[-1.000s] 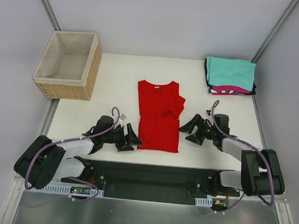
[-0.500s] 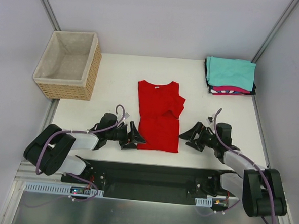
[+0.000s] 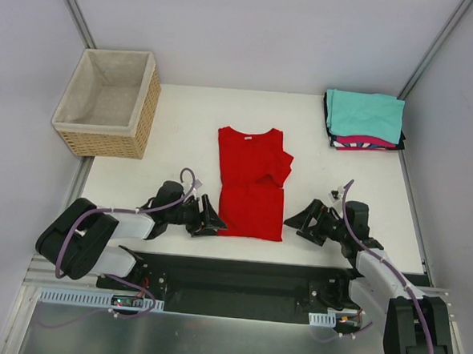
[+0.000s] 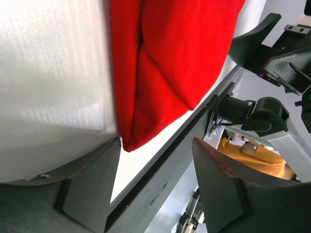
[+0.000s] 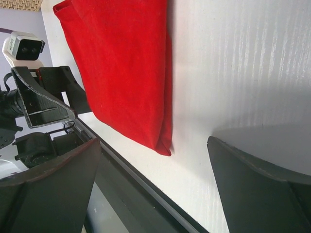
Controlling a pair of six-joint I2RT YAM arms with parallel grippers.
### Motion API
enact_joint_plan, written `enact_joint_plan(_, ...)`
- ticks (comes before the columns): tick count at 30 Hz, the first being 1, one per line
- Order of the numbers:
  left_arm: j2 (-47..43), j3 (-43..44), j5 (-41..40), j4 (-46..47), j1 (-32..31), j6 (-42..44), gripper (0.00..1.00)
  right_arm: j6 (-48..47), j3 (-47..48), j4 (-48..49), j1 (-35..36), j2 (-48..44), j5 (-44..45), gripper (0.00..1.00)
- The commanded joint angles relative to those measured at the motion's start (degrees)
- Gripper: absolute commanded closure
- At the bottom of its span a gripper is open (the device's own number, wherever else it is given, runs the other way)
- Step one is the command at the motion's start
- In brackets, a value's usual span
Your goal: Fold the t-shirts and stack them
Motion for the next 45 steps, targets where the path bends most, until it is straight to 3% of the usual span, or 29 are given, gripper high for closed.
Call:
enact_joint_plan(1,1.19,-2.44,-2.89,-2.18,-0.12,1.93,0.4,-0.45,-1.37,-2.98,-0.17,1.27,1.98,0.03)
enact_joint_plan(17,11.73,-3.5,-0.17,9.95,-0.12,-0.79,0.51,-0.54,-1.9,-5.53,-0.26,-1.54,2.16,0.03)
enact_joint_plan(23,11.04,-3.59,-0.34,9.6,-0.12,-0.62,0.59,-0.36,-2.43,-5.36,-0.17,-1.37,2.16,0.03)
enact_joint_plan(28,10.95,-3.5,-0.43,9.25,-0.12,-0.44,0.72,0.78,-3.74,-3.17,-0.26,-1.28,0.84,0.03)
enact_joint_plan(36,10.86,-2.97,-0.08,8.99,-0.12,-0.44,0.78,3.15,-5.59,1.32,0.18,-0.14,-1.27,0.03)
enact_joint_plan(45,10.24,-2.97,-0.34,8.64,-0.12,-0.53,0.82,7.72,-6.91,9.13,6.94,4.69,1.27,0.03)
